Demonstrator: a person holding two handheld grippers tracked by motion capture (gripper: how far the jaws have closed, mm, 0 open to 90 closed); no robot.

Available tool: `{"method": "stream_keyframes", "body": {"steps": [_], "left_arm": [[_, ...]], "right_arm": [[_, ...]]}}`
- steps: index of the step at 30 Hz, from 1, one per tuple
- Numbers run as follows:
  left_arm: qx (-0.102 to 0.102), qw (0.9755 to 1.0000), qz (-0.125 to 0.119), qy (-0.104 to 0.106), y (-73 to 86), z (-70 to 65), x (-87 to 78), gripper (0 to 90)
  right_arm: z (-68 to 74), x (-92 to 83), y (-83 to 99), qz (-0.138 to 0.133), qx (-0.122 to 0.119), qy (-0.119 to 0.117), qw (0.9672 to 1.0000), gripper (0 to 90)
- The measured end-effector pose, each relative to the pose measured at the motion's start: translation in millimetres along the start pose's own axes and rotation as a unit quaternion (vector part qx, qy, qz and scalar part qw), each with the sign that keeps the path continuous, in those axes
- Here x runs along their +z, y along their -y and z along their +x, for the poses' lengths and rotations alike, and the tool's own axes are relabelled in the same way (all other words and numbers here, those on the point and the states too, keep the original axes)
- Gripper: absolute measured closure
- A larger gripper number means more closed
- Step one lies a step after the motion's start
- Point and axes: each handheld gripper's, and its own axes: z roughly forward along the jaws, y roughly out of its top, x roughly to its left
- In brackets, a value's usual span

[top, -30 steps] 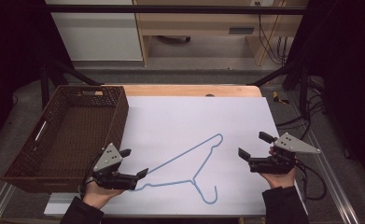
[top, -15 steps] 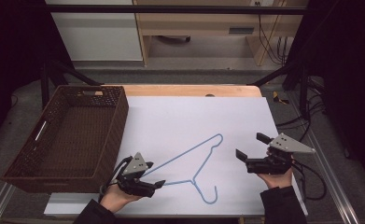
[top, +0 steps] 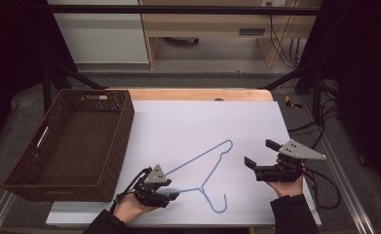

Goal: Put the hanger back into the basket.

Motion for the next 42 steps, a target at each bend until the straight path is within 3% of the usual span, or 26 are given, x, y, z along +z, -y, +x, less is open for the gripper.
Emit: {"method": "stream_keyframes", "body": {"steps": [5, 14, 21, 22, 26, 42], "left_arm": [[0.005, 0.9998, 0.019, 0.001, -0.5, 2.1, 10.1, 56.8], [0.017, 0.9993, 0.033, 0.006, -1.8, 3.6, 16.1, 66.9], [0.031, 0.9984, 0.047, -0.003, -3.3, 1.2, 22.0, 74.5], [0.040, 0.9978, 0.052, -0.008, -3.7, 1.6, 22.5, 74.9], [0.045, 0.9976, 0.052, -0.013, -3.9, 0.8, 23.3, 76.2], [0.050, 0.9959, 0.072, -0.024, -9.4, -0.8, 25.2, 82.2]], "right_arm": [[-0.2, 1.3, 0.6, 0.003, 0.000, -0.001, 1.0000, 1.9], [0.5, 2.1, 0.5, 0.003, 0.001, -0.002, 1.0000, 1.9], [1.3, 2.9, 0.6, 0.004, 0.002, -0.004, 1.0000, 2.0], [1.5, 3.3, 0.6, 0.005, 0.003, -0.004, 1.0000, 2.0], [1.4, 3.9, 0.9, 0.006, 0.001, -0.005, 1.0000, 2.0], [3.9, 9.1, 3.3, 0.014, -0.003, -0.009, 0.9998, 2.1]]}}
